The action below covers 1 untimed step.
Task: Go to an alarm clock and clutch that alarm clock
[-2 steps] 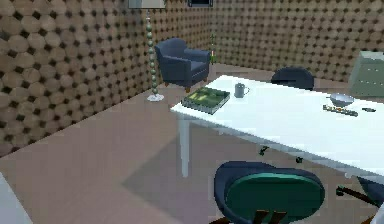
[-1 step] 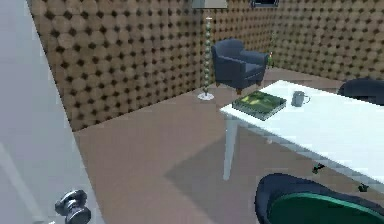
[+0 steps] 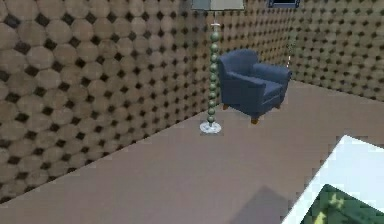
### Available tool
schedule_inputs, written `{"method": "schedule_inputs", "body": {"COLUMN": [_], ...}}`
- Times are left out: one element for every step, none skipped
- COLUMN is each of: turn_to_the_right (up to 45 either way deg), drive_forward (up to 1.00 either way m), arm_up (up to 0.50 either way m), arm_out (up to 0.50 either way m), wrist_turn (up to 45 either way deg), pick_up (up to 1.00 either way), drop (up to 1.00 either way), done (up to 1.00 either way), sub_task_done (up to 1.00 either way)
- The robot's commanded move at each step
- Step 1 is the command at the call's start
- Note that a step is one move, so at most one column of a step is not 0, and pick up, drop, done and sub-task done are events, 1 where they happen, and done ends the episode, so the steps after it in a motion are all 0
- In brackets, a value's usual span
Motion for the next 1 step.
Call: {"method": "schedule_inputs", "body": {"turn_to_the_right": [-3.0], "drive_forward": [0.0], "arm_up": [0.0], "arm_out": [0.0], "wrist_turn": [0.0], "pick_up": [0.0], "drop": [0.0], "done": [0.0], "sub_task_done": [0.0]}}
